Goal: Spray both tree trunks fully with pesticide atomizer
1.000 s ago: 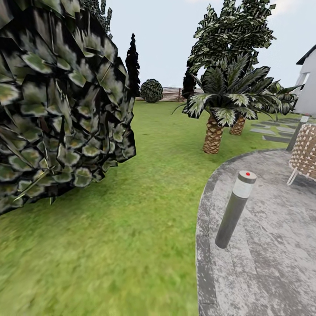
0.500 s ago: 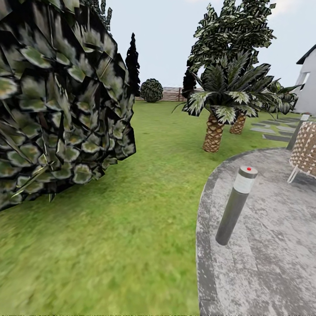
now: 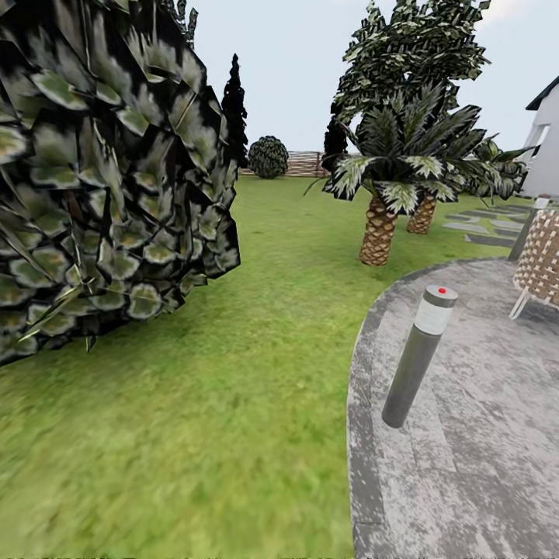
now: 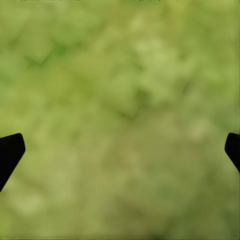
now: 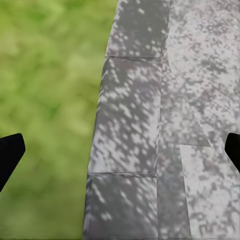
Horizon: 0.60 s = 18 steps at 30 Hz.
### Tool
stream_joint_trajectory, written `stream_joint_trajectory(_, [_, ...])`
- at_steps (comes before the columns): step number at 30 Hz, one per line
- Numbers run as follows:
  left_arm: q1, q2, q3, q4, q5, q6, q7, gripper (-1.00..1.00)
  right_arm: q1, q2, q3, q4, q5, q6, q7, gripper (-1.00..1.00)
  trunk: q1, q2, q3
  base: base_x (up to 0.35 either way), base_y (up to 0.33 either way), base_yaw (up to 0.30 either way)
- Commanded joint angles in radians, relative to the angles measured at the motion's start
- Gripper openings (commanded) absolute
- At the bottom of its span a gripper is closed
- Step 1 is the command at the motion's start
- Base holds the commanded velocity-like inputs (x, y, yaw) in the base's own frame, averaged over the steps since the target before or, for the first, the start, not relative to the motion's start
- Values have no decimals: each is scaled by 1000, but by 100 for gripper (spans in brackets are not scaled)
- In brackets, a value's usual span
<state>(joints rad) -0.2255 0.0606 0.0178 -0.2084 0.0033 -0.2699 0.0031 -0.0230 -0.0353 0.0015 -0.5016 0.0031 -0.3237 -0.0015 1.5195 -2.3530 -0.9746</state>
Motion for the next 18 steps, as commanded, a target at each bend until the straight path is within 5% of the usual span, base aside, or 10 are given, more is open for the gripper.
stream_joint_trajectory(1, [0, -1, 0, 2, -2, 0, 1, 100, 0, 0, 0, 0, 0, 0, 0, 100, 0, 0, -1, 93, 0, 0])
stream_joint_trajectory(18, [-2, 3, 22, 0, 2, 2, 3, 100, 0, -3, -2, 2, 0, -1, -2, 100, 0, 0, -2, 312, 46, 0])
